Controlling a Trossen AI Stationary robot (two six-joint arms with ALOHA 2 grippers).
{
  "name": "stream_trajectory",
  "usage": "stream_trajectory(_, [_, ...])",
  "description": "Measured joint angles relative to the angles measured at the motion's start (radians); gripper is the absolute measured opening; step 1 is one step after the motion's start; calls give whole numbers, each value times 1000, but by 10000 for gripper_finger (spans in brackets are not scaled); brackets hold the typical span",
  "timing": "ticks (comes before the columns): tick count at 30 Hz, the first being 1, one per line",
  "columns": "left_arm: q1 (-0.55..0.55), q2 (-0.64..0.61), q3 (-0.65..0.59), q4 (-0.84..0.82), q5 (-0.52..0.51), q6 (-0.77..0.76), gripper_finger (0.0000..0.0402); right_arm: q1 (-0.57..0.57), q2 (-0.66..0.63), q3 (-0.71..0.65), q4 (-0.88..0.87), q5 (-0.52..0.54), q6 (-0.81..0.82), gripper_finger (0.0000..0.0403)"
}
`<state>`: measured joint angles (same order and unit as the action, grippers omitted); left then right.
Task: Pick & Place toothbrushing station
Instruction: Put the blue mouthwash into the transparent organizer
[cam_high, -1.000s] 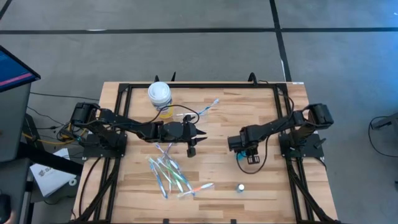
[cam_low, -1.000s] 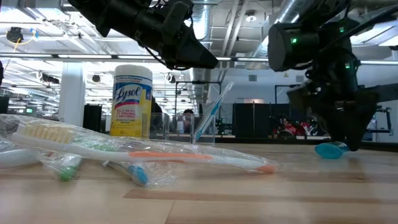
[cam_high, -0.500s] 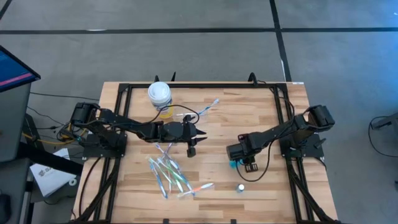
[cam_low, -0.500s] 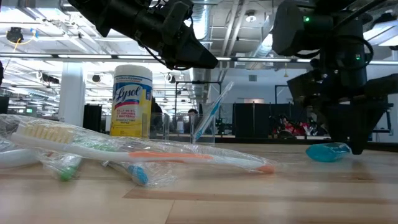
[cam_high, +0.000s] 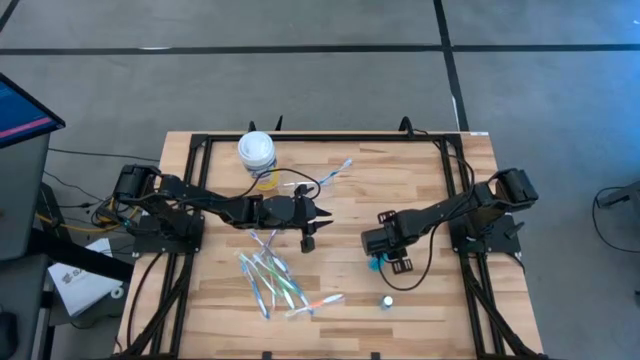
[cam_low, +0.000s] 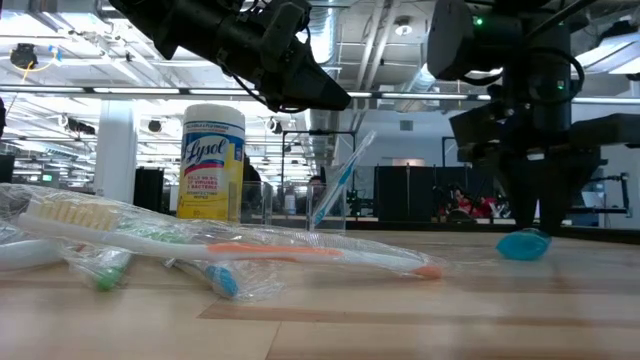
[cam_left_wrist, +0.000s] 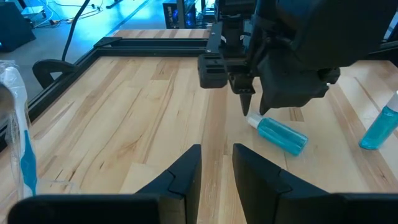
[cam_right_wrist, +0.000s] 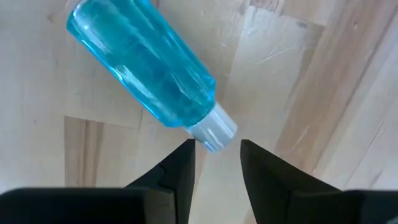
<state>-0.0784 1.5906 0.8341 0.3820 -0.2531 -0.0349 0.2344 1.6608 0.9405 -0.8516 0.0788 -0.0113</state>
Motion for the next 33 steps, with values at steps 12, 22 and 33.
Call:
stream_trajectory(12, [0,0,0,0,0,0,86,55,104,35,-1,0,11,118])
stream_trajectory(22, [0,0,0,-1,0,3,86,73,128,127,-29,-4,62,118])
stream_trajectory(33, [0,0,0,-1,0,3,86,50,128,140,-44,-3,97,118])
